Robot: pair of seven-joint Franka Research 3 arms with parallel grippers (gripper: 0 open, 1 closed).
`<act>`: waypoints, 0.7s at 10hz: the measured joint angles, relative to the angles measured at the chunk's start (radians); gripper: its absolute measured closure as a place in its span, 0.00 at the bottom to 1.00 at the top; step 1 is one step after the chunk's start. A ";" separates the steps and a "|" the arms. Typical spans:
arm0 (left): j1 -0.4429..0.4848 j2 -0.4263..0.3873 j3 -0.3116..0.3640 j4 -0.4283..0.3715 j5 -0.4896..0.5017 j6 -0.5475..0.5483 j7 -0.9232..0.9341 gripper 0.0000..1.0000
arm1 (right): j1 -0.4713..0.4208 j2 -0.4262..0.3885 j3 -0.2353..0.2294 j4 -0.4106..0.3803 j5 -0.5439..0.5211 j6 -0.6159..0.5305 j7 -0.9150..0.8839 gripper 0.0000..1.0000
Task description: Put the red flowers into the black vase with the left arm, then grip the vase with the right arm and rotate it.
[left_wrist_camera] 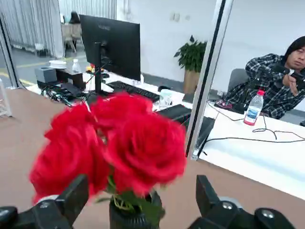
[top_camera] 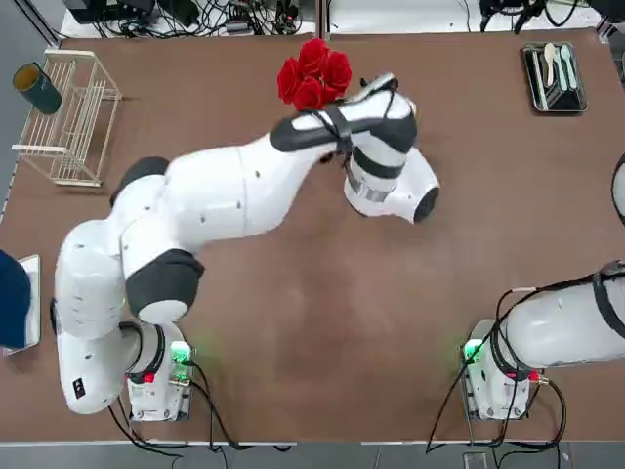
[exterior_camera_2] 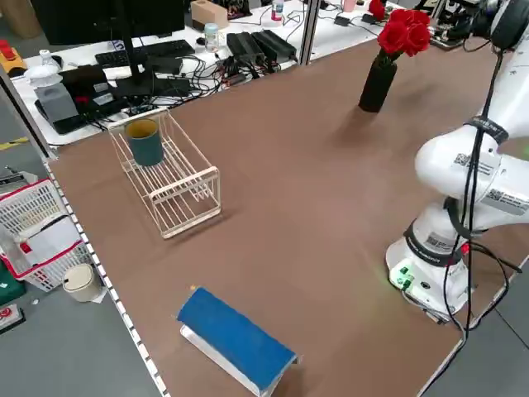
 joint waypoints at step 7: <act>0.143 -0.212 0.007 -0.130 -0.072 0.028 0.138 0.00 | 0.012 0.129 0.210 -0.003 0.153 0.217 0.015 0.00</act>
